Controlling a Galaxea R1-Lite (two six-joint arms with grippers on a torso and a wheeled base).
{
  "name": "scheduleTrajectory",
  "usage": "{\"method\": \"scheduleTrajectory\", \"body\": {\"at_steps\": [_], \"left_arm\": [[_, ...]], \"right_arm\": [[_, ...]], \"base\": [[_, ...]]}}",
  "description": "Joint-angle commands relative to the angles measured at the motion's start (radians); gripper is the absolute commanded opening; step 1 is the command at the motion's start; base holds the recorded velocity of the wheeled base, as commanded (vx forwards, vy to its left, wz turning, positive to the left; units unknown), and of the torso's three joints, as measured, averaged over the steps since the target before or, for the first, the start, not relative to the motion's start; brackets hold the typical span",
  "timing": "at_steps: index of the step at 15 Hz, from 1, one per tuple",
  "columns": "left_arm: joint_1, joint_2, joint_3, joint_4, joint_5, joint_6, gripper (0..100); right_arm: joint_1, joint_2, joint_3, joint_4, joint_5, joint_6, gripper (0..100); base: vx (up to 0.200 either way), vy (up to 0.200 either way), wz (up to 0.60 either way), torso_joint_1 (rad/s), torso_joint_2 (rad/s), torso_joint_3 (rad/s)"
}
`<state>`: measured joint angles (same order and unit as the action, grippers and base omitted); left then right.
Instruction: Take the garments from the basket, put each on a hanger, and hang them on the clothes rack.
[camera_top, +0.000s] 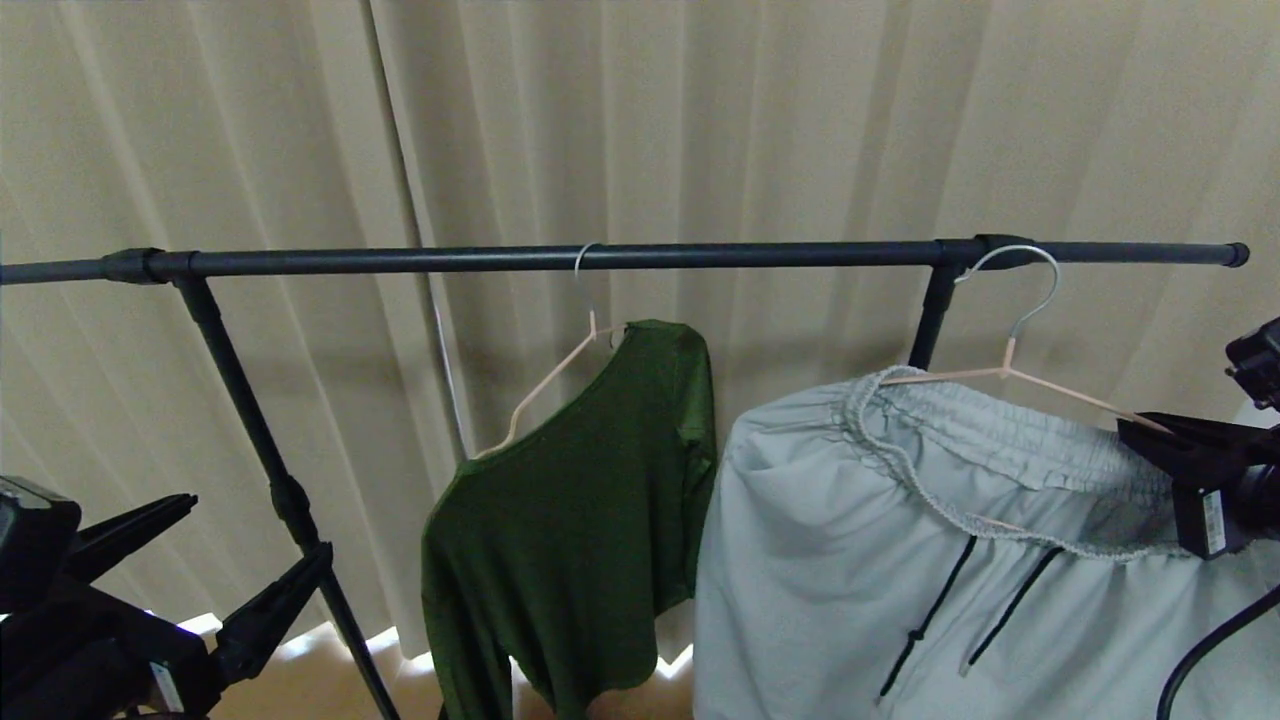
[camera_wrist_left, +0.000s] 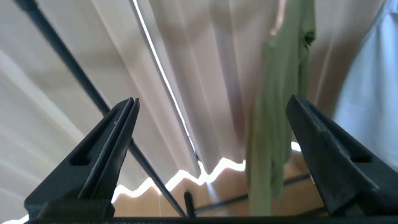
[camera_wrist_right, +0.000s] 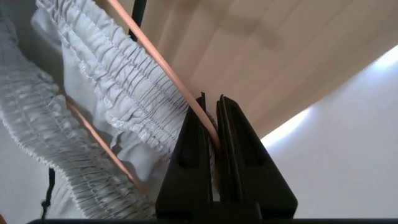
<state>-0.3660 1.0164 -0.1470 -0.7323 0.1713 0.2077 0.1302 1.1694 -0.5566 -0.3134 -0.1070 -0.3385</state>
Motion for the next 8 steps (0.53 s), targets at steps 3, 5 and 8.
{"method": "scheduleTrajectory", "body": {"at_steps": [3, 5, 8], "left_arm": [[0.001, 0.005, 0.000, 0.001, 0.001, -0.001, 100], [0.001, 0.004, -0.002, 0.001, 0.001, -0.001, 100], [0.002, -0.002, -0.005, -0.001, 0.001, -0.002, 100]], "right_arm": [[0.042, 0.093, -0.068, -0.003, -0.003, 0.013, 0], [0.088, 0.167, -0.143, -0.001, -0.008, 0.059, 0], [0.124, 0.280, -0.246, -0.001, -0.014, 0.075, 0]], "base": [[0.000, 0.000, 0.00, 0.000, 0.00, 0.000], [0.000, 0.000, 0.00, 0.000, 0.00, 0.000], [0.000, 0.000, 0.00, 0.000, 0.00, 0.000]]}}
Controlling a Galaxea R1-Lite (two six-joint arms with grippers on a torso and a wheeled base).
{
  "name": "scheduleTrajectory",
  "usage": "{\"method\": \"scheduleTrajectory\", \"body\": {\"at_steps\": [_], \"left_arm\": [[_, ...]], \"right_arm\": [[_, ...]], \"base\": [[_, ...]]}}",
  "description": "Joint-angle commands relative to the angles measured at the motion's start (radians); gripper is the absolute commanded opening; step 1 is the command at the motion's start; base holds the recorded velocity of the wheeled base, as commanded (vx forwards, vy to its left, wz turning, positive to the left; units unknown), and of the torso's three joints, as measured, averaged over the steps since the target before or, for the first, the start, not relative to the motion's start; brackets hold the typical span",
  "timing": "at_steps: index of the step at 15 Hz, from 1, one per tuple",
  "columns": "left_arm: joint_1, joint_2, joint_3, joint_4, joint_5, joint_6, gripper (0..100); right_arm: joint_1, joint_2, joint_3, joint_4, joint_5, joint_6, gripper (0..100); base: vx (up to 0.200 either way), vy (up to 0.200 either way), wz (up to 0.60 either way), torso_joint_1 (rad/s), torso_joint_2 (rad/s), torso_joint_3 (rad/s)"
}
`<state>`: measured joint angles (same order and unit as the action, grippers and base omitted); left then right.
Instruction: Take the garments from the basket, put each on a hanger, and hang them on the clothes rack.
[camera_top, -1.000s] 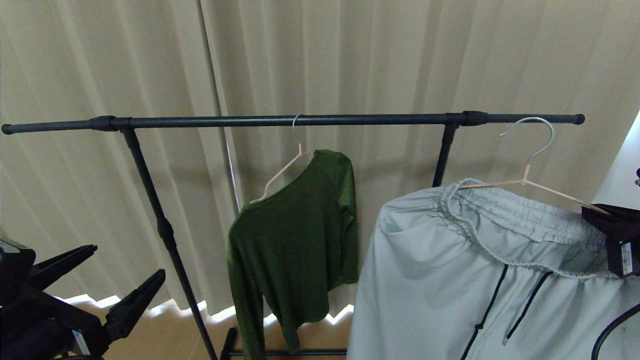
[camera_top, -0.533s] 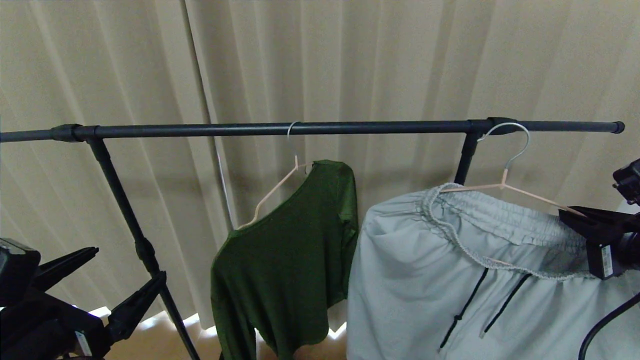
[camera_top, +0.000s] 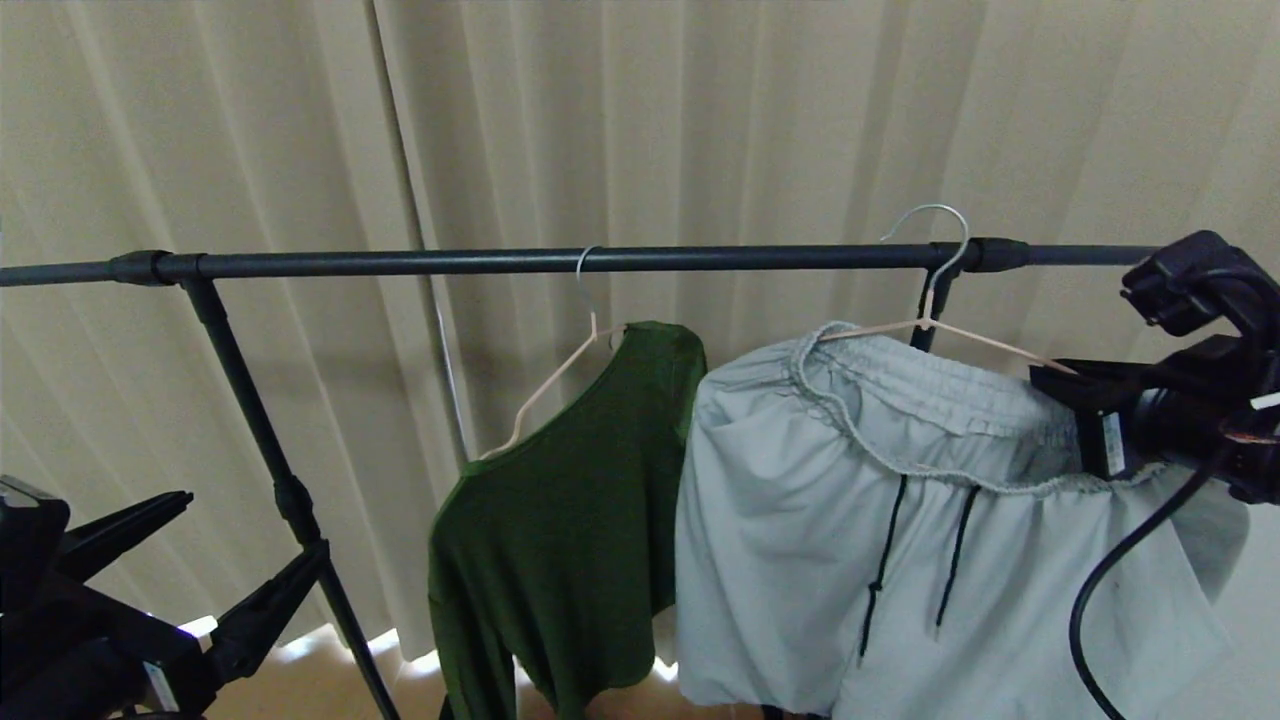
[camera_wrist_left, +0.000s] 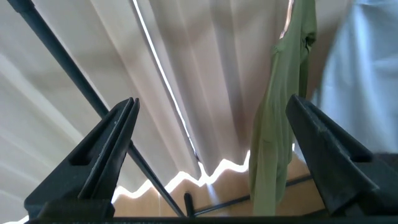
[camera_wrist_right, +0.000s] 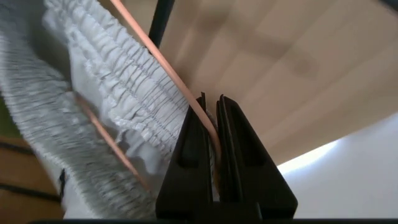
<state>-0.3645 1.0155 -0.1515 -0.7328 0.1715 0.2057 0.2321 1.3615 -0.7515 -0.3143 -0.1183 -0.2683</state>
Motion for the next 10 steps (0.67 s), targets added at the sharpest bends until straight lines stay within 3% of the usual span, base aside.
{"method": "scheduleTrajectory", "body": {"at_steps": [1, 5, 10], "left_arm": [[0.001, -0.002, -0.002, 0.000, 0.000, 0.000, 100], [0.001, 0.001, -0.003, 0.000, 0.000, 0.000, 100], [0.001, 0.005, 0.000, 0.001, 0.000, 0.000, 100]], "right_arm": [[0.032, 0.126, -0.088, 0.000, -0.009, 0.004, 0], [0.052, 0.254, -0.184, -0.002, -0.026, 0.027, 0], [0.052, 0.295, -0.195, -0.002, -0.027, 0.050, 0]], "base": [[0.000, 0.000, 0.00, 0.000, 0.00, 0.000], [0.000, 0.000, 0.00, 0.000, 0.00, 0.000], [0.000, 0.000, 0.00, 0.000, 0.00, 0.000]]}}
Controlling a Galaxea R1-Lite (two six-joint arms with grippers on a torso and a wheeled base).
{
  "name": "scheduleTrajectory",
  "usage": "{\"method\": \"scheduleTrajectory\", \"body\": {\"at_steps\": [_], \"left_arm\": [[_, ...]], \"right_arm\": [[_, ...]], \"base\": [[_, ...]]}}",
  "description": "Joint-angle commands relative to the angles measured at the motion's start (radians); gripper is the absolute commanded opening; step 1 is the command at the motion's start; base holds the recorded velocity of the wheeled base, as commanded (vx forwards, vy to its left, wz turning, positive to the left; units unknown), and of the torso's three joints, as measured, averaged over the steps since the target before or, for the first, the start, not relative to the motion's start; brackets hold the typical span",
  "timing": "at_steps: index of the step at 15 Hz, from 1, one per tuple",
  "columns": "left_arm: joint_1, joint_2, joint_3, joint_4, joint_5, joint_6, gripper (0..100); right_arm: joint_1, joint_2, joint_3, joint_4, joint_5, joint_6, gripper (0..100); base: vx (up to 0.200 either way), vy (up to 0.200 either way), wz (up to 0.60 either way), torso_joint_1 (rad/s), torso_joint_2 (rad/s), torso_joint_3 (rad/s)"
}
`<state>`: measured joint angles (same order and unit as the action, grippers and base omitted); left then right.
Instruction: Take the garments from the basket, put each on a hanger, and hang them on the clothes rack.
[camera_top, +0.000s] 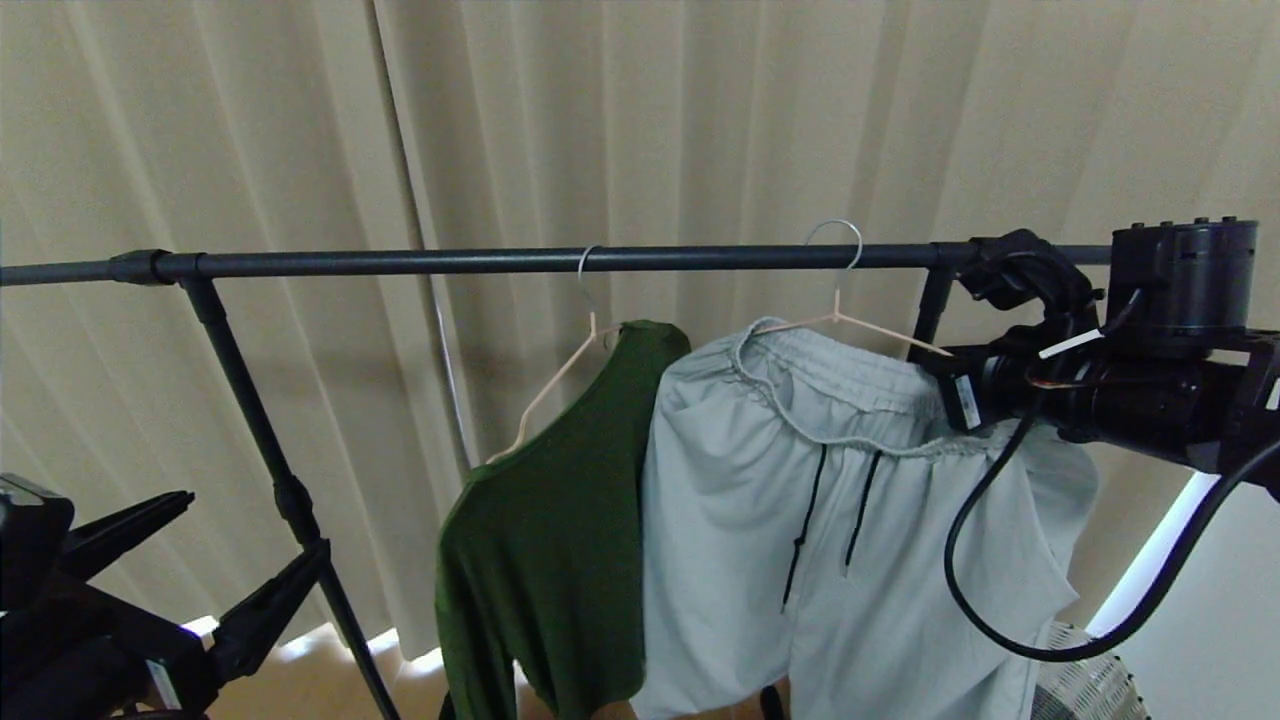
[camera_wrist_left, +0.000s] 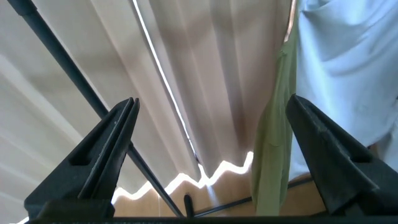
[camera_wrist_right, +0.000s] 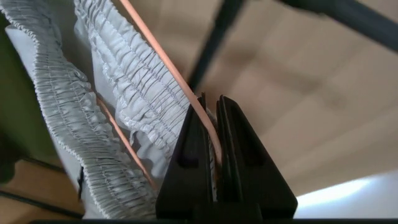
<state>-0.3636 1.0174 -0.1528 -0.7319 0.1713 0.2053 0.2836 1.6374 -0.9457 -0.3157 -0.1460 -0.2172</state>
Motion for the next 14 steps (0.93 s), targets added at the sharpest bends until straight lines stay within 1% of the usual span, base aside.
{"method": "scheduleTrajectory", "body": {"at_steps": [1, 7, 8, 9, 10, 11, 12, 13, 14], "left_arm": [[0.000, 0.003, 0.001, 0.000, 0.001, 0.000, 100], [0.000, 0.000, 0.004, 0.000, 0.001, 0.000, 100], [0.000, 0.000, 0.006, 0.000, 0.001, 0.000, 100], [0.005, -0.002, 0.009, 0.000, 0.002, -0.001, 100], [0.011, -0.003, 0.012, 0.000, 0.002, 0.000, 100], [0.011, -0.003, 0.012, 0.000, 0.002, 0.000, 100], [0.017, 0.000, 0.012, 0.000, 0.002, 0.000, 100], [0.017, 0.000, 0.012, 0.000, 0.002, 0.000, 100], [0.040, 0.003, 0.016, 0.002, 0.001, -0.007, 100]], "right_arm": [[0.002, 0.022, -0.002, 0.000, 0.000, -0.001, 0], [0.068, 0.018, 0.015, 0.000, 0.003, 0.010, 0], [0.074, 0.010, 0.030, -0.016, 0.006, 0.010, 0], [0.080, 0.009, 0.051, -0.063, 0.008, 0.010, 0], [0.081, 0.010, 0.065, -0.100, 0.008, 0.009, 100], [0.081, 0.010, 0.065, -0.100, 0.008, 0.009, 100], [0.081, 0.022, 0.099, -0.189, 0.006, 0.009, 100], [0.081, 0.022, 0.099, -0.189, 0.006, 0.009, 100], [0.083, 0.004, 0.174, -0.306, 0.009, 0.018, 100]], "base": [[0.000, 0.000, 0.00, 0.000, 0.00, 0.000], [0.000, 0.000, 0.00, 0.000, 0.00, 0.000], [0.000, 0.000, 0.00, 0.000, 0.00, 0.000], [0.000, 0.000, 0.00, 0.000, 0.00, 0.000], [0.000, 0.000, 0.00, 0.000, 0.00, 0.000], [0.000, 0.000, 0.00, 0.000, 0.00, 0.000], [0.000, 0.000, 0.00, 0.000, 0.00, 0.000], [0.000, 0.000, 0.00, 0.000, 0.00, 0.000], [0.000, 0.000, 0.00, 0.000, 0.00, 0.000]]}}
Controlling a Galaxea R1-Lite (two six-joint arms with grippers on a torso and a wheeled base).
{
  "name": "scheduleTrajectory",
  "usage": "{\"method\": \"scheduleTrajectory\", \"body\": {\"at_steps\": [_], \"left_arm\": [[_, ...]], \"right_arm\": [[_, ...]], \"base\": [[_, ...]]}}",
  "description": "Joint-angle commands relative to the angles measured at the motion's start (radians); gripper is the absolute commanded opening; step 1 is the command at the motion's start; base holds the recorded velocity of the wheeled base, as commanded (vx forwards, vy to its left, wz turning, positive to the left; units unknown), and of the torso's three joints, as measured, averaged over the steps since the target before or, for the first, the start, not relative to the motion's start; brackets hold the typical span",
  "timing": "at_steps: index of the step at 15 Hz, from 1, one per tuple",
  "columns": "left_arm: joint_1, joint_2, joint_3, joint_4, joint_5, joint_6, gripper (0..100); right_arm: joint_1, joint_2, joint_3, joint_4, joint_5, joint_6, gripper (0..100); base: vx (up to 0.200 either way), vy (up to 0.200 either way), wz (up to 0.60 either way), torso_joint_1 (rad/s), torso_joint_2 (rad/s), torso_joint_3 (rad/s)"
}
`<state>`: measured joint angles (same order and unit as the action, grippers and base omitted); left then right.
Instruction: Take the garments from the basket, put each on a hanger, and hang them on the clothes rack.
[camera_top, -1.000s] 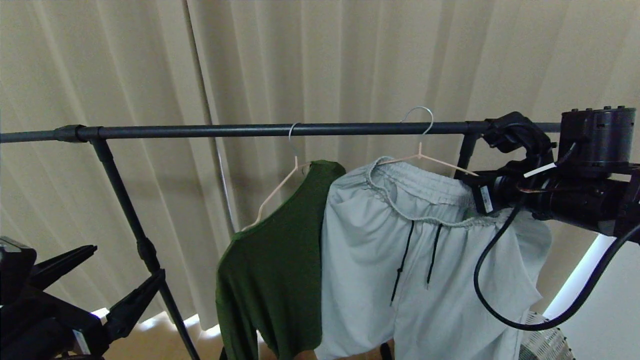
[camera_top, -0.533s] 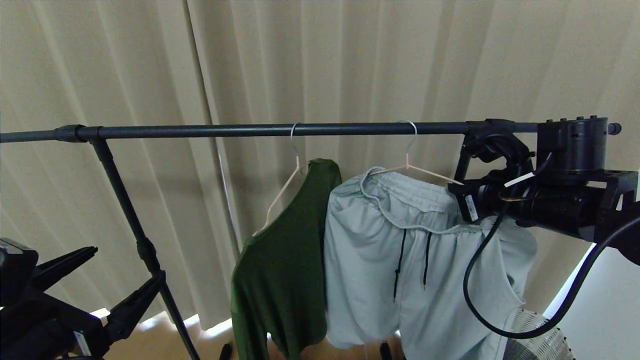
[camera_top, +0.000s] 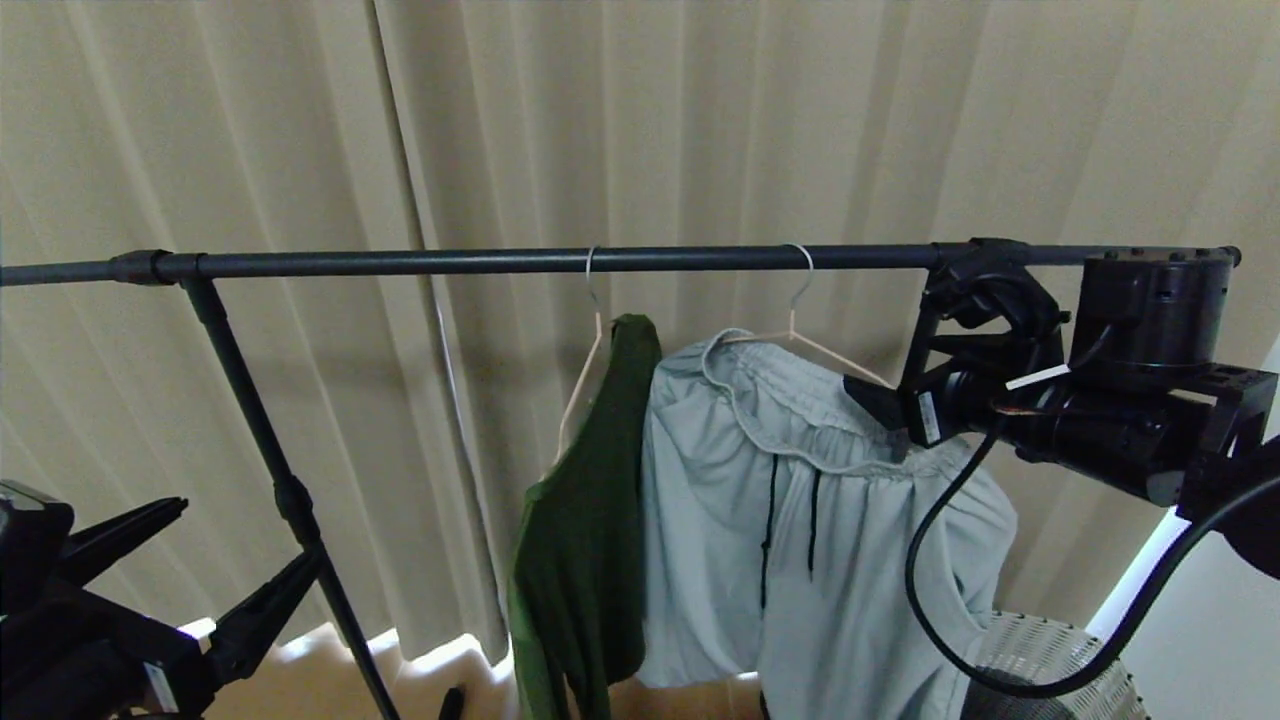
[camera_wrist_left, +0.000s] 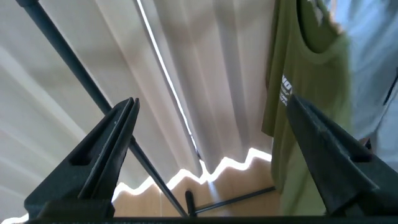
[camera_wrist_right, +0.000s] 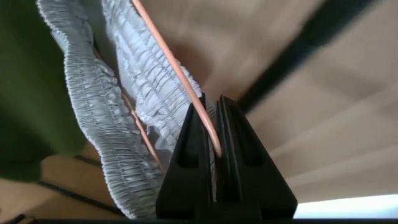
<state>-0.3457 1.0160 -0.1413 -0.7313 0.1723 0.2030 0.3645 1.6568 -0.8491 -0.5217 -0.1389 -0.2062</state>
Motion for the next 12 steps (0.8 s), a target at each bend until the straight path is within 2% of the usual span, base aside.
{"method": "scheduleTrajectory", "body": {"at_steps": [1, 5, 9, 12], "left_arm": [[0.036, 0.004, 0.006, 0.001, -0.001, -0.011, 100], [0.036, -0.002, 0.005, 0.000, -0.001, -0.010, 100], [0.040, -0.005, 0.002, -0.002, 0.001, -0.014, 100], [0.105, -0.074, 0.009, 0.003, 0.004, -0.019, 100]], "right_arm": [[0.002, -0.042, 0.105, -0.138, 0.004, 0.019, 100], [0.048, -0.118, 0.174, -0.161, 0.015, 0.070, 100], [0.065, -0.183, 0.237, -0.162, 0.093, 0.143, 100], [0.062, -0.298, 0.306, -0.162, 0.102, 0.205, 100]], "base": [[0.000, 0.000, 0.00, 0.000, 0.00, 0.000], [0.000, 0.000, 0.00, 0.000, 0.00, 0.000], [0.000, 0.000, 0.00, 0.000, 0.00, 0.000], [0.000, 0.000, 0.00, 0.000, 0.00, 0.000]]}}
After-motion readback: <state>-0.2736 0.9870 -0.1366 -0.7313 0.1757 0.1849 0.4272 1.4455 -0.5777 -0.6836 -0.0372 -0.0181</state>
